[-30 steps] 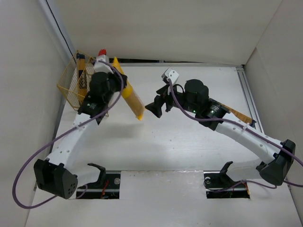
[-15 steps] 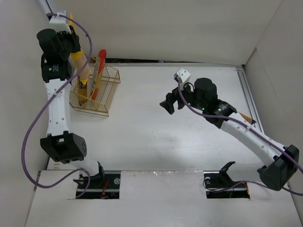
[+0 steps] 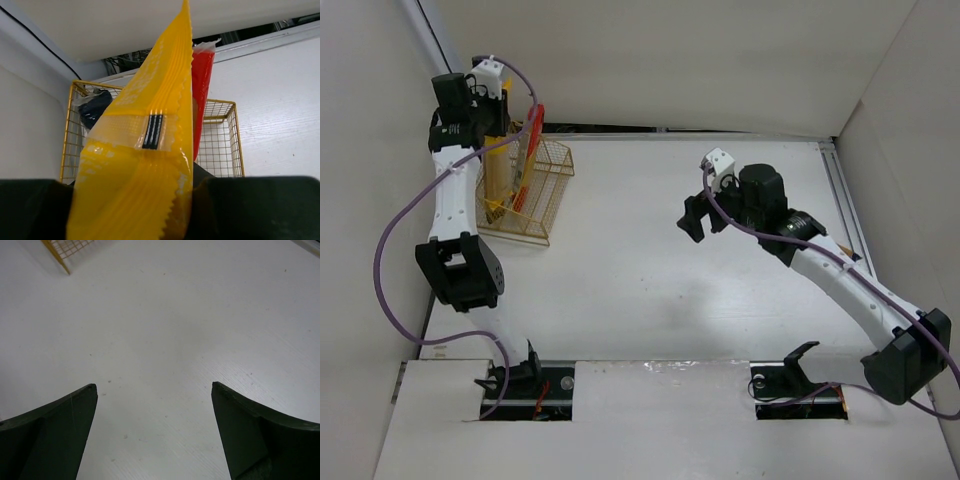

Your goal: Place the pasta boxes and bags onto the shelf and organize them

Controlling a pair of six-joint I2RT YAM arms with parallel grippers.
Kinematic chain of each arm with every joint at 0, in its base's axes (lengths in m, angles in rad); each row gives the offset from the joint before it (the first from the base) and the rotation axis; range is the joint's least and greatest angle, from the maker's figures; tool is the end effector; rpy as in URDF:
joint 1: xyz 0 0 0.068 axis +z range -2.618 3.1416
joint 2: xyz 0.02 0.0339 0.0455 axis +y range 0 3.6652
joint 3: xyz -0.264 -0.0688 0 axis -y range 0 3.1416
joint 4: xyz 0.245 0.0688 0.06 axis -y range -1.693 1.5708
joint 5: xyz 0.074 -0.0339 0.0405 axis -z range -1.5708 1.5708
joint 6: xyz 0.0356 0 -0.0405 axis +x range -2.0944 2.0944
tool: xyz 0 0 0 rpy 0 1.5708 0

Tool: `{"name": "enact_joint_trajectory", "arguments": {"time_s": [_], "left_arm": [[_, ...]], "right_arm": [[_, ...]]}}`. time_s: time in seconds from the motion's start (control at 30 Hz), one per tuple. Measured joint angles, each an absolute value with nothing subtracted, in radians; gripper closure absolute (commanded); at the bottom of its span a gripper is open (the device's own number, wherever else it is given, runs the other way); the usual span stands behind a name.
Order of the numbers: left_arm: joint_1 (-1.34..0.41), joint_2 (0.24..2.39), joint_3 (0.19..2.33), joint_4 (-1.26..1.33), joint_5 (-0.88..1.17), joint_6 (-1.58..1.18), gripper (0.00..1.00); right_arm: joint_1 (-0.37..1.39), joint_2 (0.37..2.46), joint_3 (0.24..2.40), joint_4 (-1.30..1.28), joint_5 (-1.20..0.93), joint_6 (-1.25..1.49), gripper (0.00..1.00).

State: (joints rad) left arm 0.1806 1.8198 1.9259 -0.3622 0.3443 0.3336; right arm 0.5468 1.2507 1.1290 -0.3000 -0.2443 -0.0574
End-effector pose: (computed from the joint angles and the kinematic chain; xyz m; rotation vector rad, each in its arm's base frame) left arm 0.4216 0.0648 0.4277 0.3775 1.7721 0.0505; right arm 0.2402 0.1563 0.3495 -0.7529 1.8773 0.5564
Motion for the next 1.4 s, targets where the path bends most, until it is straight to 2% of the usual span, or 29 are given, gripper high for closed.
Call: {"name": "enact_joint_trajectory", "arguments": {"time_s": [0.23, 0.53, 0.57, 0.6, 0.63, 0.7, 0.73, 1.03, 1.17, 1.4], "left_arm": [[0.171, 1.855, 1.914, -0.36, 0.388, 0.375, 1.0], [0.101, 1.899, 1.801, -0.327, 0.272, 0.458, 1.0], [0.101, 1.911, 1.801, -0.328, 0.265, 0.458, 0.85], [0.101, 1.917, 1.8, -0.327, 0.26, 0.456, 0.46], [0.101, 1.924, 1.799, -0.324, 0.252, 0.469, 0.33], [0.102, 1.927, 1.799, -0.315, 0.241, 0.469, 0.02], [0.105, 1.926, 1.799, -0.306, 0.237, 0.47, 0.0], [0.112, 1.879, 1.797, -0.276, 0.236, 0.435, 0.0], [0.112, 1.782, 1.786, -0.259, 0.218, 0.359, 0.0], [0.113, 1.565, 1.825, -0.241, 0.264, 0.101, 0.0]], "right_arm": [[0.519, 1.25, 1.126, -0.314, -0.244, -0.06, 0.0], [0.504, 1.244, 1.092, -0.323, -0.244, -0.06, 0.0], [0.503, 1.241, 1.089, -0.324, -0.244, -0.06, 0.0], [0.503, 1.238, 1.087, -0.325, -0.244, -0.06, 0.0], [0.503, 1.235, 1.085, -0.326, -0.244, -0.06, 0.0], [0.503, 1.232, 1.083, -0.331, -0.244, -0.06, 0.0], [0.502, 1.232, 1.083, -0.332, -0.244, -0.06, 0.0], [0.459, 1.233, 1.085, -0.353, -0.19, -0.059, 0.0], [0.36, 1.275, 1.124, -0.431, -0.15, -0.083, 0.0], [0.157, 1.475, 1.208, -0.558, -0.09, -0.208, 0.0]]}}
